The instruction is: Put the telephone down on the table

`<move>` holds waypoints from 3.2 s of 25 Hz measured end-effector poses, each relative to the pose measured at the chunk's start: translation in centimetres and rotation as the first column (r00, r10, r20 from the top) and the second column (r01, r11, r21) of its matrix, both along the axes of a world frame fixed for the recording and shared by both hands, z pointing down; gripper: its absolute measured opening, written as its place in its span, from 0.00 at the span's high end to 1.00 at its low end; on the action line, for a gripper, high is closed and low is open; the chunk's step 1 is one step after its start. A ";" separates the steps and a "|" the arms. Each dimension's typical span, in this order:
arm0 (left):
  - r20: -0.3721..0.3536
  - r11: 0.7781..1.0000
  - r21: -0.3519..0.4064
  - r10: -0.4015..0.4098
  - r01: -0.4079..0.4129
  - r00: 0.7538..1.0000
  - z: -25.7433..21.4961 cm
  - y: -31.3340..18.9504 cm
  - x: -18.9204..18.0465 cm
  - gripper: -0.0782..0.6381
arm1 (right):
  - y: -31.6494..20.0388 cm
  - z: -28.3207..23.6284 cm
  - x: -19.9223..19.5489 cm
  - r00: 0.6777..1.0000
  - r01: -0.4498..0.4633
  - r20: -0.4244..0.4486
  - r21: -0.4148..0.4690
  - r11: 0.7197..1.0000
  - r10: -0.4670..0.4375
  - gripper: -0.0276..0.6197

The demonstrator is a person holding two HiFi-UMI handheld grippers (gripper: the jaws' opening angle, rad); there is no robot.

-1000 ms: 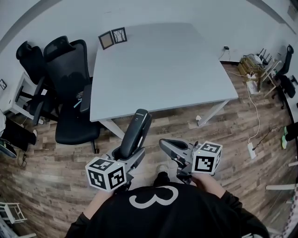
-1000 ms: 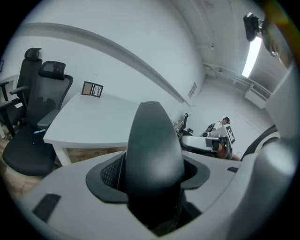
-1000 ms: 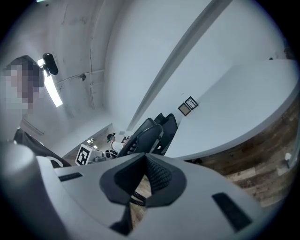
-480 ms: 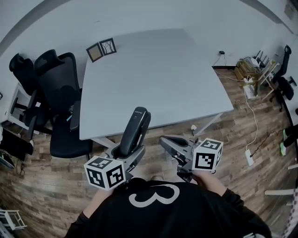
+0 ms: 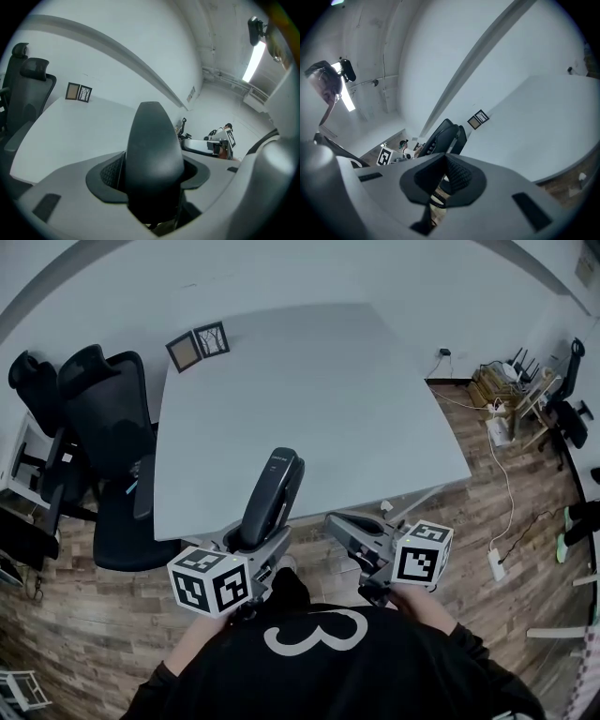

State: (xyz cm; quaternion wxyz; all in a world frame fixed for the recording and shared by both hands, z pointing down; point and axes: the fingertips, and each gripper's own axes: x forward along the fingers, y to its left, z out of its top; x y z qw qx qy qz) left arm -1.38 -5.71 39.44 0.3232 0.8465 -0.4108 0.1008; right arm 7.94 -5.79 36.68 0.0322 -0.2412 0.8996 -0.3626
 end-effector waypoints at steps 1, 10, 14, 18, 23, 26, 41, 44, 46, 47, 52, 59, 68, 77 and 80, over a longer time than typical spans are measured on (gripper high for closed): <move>-0.002 1.000 -0.004 0.002 -0.002 1.000 -0.1 -1.1 -0.1 0.49 | -1.1 -0.1 -0.1 1.000 -0.004 -0.001 -0.003 1.000 0.004 0.95; 0.010 1.000 -0.026 -0.005 0.005 1.000 0.7 -9.9 -3.4 0.49 | -9.7 0.3 -2.6 1.000 -0.026 0.009 -0.034 0.999 0.027 0.95; 0.012 0.999 -0.040 -0.010 0.011 1.000 1.0 -13.1 -4.9 0.49 | -13.0 0.3 -4.0 0.999 -0.031 0.015 -0.046 0.998 0.031 0.95; 0.029 0.997 -0.078 -0.010 0.012 1.000 2.3 -15.5 -6.5 0.49 | -15.5 0.5 -5.1 0.999 -0.043 0.014 -0.058 0.997 0.044 0.94; 0.034 0.995 -0.099 0.004 -0.001 0.999 3.5 -17.8 -7.5 0.49 | -17.7 1.5 -5.8 0.998 -0.066 0.011 -0.081 0.995 0.067 0.94; 0.045 0.995 -0.102 0.017 -0.012 0.999 3.8 -19.1 -7.9 0.49 | -18.8 1.8 -6.3 0.997 -0.072 0.012 -0.086 0.994 0.073 0.94; 0.064 0.988 -0.156 0.032 -0.021 0.997 6.5 -22.7 -9.0 0.49 | -21.8 4.2 -6.7 0.994 -0.105 0.018 -0.131 0.986 0.108 0.95; 0.075 0.986 -0.166 0.036 -0.023 0.996 7.4 -23.3 -9.0 0.49 | -22.0 4.6 -6.5 0.993 -0.116 0.012 -0.142 0.983 0.119 0.95; 0.090 0.985 -0.173 0.038 -0.022 0.995 8.1 -23.8 -9.1 0.49 | -22.1 4.8 -6.5 0.993 -0.118 0.007 -0.149 0.982 0.121 0.94; 0.096 0.984 -0.175 0.039 -0.021 0.995 8.4 -24.0 -9.2 0.49 | -22.2 5.0 -6.5 0.993 -0.119 0.003 -0.151 0.981 0.121 0.95; 0.114 0.982 -0.190 0.037 -0.015 0.993 10.4 -25.3 -9.8 0.49 | -22.8 5.8 -6.6 0.992 -0.123 -0.012 -0.169 0.978 0.123 0.94; 0.161 0.980 -0.201 0.021 0.012 0.987 12.5 -26.9 -10.8 0.49 | -23.1 6.1 -6.9 0.992 -0.124 -0.029 -0.187 0.974 0.120 0.94; 0.251 0.977 -0.207 0.011 0.042 0.968 16.4 -28.6 -12.1 0.49 | -23.4 7.3 -7.2 0.993 -0.120 -0.043 -0.215 0.969 0.113 0.95; 0.369 0.981 -0.181 0.006 0.065 0.929 19.0 -29.3 -12.4 0.49 | -23.6 8.4 -6.2 0.990 -0.141 -0.048 -0.240 0.960 0.133 0.94; 0.394 0.984 -0.162 0.002 0.067 0.919 19.4 -29.5 -12.4 0.49 | -23.9 8.4 -6.1 0.989 -0.147 -0.045 -0.242 0.959 0.140 0.95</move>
